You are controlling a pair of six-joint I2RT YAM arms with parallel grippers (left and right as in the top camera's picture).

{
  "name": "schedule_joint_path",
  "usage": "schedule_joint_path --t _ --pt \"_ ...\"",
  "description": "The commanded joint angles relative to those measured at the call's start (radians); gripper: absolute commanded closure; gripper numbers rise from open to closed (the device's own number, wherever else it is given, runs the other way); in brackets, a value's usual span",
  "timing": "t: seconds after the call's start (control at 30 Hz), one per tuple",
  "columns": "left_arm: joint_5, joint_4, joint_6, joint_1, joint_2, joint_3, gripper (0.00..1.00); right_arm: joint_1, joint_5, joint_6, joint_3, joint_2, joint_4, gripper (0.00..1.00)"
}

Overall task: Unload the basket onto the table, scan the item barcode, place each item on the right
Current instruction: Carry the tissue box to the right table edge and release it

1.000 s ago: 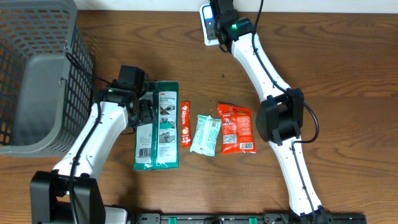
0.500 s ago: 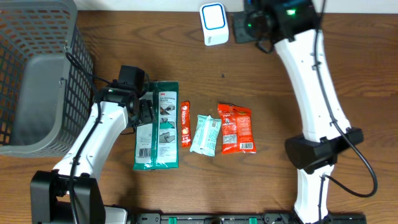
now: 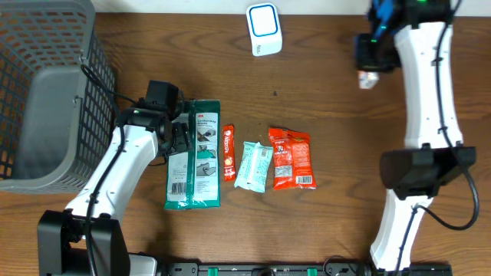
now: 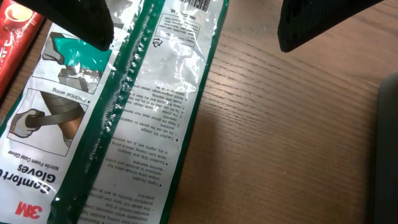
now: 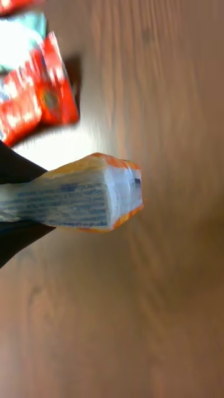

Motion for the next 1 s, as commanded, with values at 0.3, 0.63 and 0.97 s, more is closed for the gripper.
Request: schedule_joint_path --t 0.3,0.63,0.97 --pt "-0.006 0.0 0.005 0.006 -0.007 0.016 0.15 -0.279 0.274 0.206 -0.519 -0.002 0.14 0.99" --pt "-0.006 0.0 0.005 0.006 -0.007 0.016 0.15 -0.435 0.344 0.249 -0.755 -0.002 0.294 0.91" --pt "-0.006 0.0 0.005 0.006 -0.007 0.016 0.15 -0.459 0.324 0.249 -0.837 -0.002 0.378 0.11"
